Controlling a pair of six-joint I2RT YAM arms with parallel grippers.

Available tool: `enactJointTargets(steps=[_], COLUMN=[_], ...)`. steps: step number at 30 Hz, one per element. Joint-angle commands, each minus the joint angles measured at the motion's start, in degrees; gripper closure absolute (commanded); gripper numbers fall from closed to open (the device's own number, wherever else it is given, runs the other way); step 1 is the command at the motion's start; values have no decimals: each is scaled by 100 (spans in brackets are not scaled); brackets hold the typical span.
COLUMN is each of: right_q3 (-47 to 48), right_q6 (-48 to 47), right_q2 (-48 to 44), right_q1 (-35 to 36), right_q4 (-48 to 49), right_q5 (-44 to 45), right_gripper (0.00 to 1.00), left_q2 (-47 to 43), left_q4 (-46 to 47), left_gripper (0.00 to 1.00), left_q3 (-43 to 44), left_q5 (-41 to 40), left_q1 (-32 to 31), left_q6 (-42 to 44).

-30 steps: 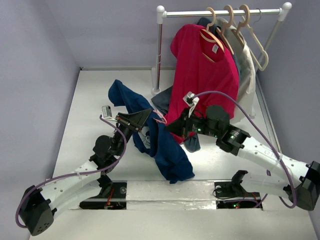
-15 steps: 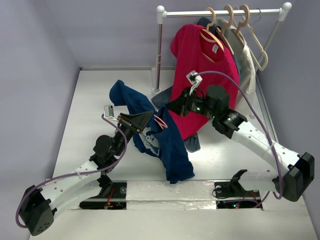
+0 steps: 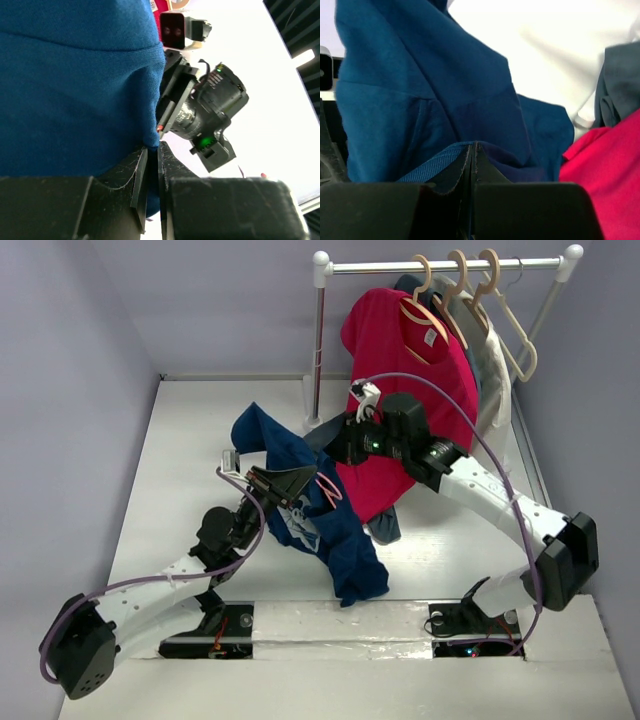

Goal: Place the t-shirt on the hanger

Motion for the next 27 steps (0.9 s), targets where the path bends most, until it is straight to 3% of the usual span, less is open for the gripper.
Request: enactJointTargets(steps=[1,5,8,14,18,22,27], right_q3=[341,43,-256,-1090,-1758,-2435,-3306], right_q6=[-195,-177,-142,-204,-388,-406,-266], right_q2=[20,-444,-813,-1728,-2343,-2967,-3582], right_q1=[-40,-40,-40,21,747,1426,1717], right_q4=[-242,-242,-251,-452,-724,-1068,-1024], right_q5=[-19,6,164,286,778,1806,1728], right_gripper=[100,53,37,29,27,27,27], left_q2=[2,-156,-147,-156,-138,-138,-156], left_q4=[1166,1308,1360,1300,1185,1158,1079], left_gripper=[100,100,100,100,100,100,100], left_q3=[-178,-485,-573,-662,-644,-600,-512], left_q5=[101,-382,-567,-761,-831,-822,-761], left_q1=[13,13,13,74,127,127,180], left_q6=[-448,-616,-739,-933,-933,-907,-836])
